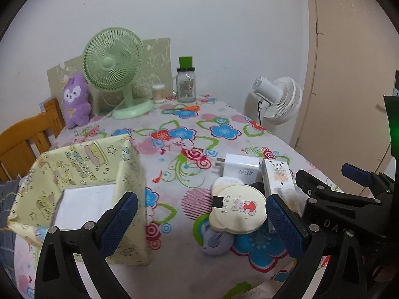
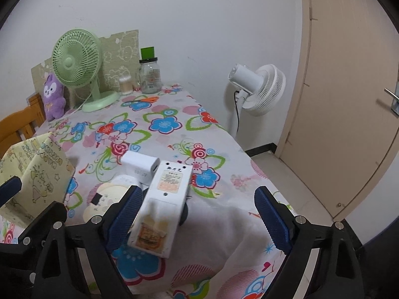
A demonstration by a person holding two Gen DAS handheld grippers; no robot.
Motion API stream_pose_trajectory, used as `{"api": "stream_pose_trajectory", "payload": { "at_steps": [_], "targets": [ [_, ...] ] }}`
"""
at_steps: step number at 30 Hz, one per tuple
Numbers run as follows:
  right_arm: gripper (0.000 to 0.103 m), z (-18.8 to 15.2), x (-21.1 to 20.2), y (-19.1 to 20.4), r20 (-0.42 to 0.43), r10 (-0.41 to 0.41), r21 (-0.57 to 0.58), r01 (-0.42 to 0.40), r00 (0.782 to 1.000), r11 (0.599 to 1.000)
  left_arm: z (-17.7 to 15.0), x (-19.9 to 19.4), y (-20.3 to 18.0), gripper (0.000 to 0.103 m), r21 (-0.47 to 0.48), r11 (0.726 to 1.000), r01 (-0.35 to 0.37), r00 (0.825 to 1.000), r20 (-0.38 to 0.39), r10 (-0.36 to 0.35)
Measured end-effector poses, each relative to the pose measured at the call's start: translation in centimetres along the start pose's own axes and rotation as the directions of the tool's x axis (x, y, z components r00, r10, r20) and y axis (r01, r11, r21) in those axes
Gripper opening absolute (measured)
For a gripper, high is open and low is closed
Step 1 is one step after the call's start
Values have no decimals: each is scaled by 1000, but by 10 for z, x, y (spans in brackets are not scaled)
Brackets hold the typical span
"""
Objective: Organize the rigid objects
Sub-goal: 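Grasp the round bunny-print compact with the left tool while the right tool grasps the tall white power bank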
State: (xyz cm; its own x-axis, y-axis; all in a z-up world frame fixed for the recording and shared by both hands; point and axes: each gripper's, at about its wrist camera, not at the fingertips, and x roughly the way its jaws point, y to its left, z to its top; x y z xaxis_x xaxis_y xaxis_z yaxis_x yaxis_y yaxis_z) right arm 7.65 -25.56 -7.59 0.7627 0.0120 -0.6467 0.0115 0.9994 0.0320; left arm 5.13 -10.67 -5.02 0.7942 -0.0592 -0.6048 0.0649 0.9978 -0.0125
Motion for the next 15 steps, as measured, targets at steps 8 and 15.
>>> {"api": "stream_pose_trajectory", "payload": {
  "at_steps": [8,15],
  "targets": [
    [91,-1,21,-11,-40,-18,15,18,999,1000,-3,24,-12,103,31,999,7,999,-46,-6],
    [87,-3,35,-17,-76,-16,38,19,997,999,-3,31,-19,103,69,997,-18,999,-35,20]
  ]
}}
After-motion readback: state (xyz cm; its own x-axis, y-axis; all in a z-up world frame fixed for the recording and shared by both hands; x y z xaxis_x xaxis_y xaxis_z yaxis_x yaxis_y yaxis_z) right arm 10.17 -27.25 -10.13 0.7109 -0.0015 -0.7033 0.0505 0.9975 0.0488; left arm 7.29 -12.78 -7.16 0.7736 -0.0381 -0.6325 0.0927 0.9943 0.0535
